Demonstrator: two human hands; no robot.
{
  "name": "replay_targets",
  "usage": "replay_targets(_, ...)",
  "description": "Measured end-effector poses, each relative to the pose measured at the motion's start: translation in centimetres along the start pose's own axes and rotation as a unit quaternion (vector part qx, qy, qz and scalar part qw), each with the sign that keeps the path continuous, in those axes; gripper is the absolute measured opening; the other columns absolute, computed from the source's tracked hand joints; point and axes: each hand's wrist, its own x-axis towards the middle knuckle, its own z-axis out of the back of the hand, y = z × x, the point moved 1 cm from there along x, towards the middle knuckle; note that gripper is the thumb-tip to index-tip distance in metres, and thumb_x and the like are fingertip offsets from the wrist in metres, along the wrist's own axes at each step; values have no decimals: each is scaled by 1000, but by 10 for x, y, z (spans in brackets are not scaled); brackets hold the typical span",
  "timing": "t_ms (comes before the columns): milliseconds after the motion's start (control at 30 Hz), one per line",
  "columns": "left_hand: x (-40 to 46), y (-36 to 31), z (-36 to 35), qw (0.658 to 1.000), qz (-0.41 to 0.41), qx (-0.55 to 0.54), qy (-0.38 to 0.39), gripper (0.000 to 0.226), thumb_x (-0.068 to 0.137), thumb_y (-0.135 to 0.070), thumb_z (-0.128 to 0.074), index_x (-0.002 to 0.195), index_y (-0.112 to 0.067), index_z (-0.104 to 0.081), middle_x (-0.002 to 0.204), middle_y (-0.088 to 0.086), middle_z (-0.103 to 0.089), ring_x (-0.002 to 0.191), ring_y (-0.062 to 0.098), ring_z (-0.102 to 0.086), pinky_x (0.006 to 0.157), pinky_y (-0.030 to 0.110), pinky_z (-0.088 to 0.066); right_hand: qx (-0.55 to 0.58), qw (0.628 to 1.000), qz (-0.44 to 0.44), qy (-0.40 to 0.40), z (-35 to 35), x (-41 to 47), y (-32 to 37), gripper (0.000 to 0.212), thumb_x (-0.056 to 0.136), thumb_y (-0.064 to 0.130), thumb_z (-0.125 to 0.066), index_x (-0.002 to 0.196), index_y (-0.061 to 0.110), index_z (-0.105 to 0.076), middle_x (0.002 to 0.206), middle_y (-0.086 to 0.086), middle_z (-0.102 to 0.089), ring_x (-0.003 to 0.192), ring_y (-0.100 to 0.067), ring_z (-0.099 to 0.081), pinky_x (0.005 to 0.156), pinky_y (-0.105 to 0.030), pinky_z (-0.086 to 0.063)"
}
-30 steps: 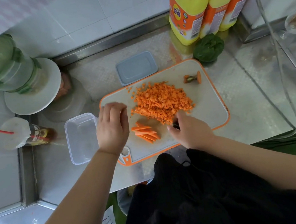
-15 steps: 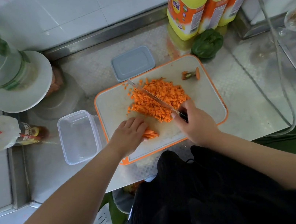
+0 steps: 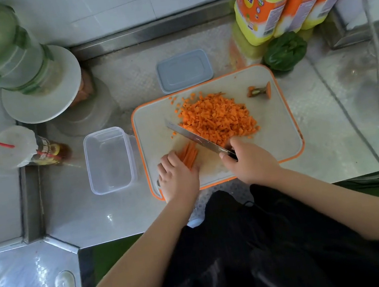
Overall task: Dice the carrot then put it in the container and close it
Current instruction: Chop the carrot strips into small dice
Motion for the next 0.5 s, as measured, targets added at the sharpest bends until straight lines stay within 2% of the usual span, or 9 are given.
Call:
replay_targets(100, -6, 15, 5, 998, -33, -55, -22, 65, 93, -48, -57, 141, -10, -36, 139, 7, -39, 130, 26, -35, 108, 40, -32, -41, 998, -6, 37, -2, 2, -4, 22, 99, 40, -43, 93, 19, -42, 75, 4, -50, 74, -23, -53, 64, -34, -41)
replay_targets(233, -13, 31, 3, 989, -81, -115, -38, 52, 95, -40, -51, 134, -6, -46, 132, 10, -47, 123, 28, -43, 105, 35, -33, -69, 997, -11, 39, -5, 4, -9, 25, 99, 38, -40, 87, 17, -41, 69, 3, -46, 64, -21, -49, 52, -32, -31)
replay_targets(333, -17, 38, 3, 981, -102, -160, -47, 49, 93, -39, -50, 129, -6, -49, 129, 8, -47, 121, 24, -45, 105, 26, -30, -82, 996, -23, 35, -6, 4, -10, 24, 100, 37, -40, 86, 17, -39, 68, 3, -45, 63, -19, -47, 52, -32, -31)
replay_targets(500, -16, 44, -2, 971, -153, -181, -24, 52, 88, -31, -68, 130, -7, -49, 132, 6, -44, 125, 21, -45, 106, 36, -37, -105, 993, -30, 33, -7, 3, -9, 23, 101, 37, -38, 89, 18, -39, 67, 4, -45, 57, -13, -44, 49, -29, -29)
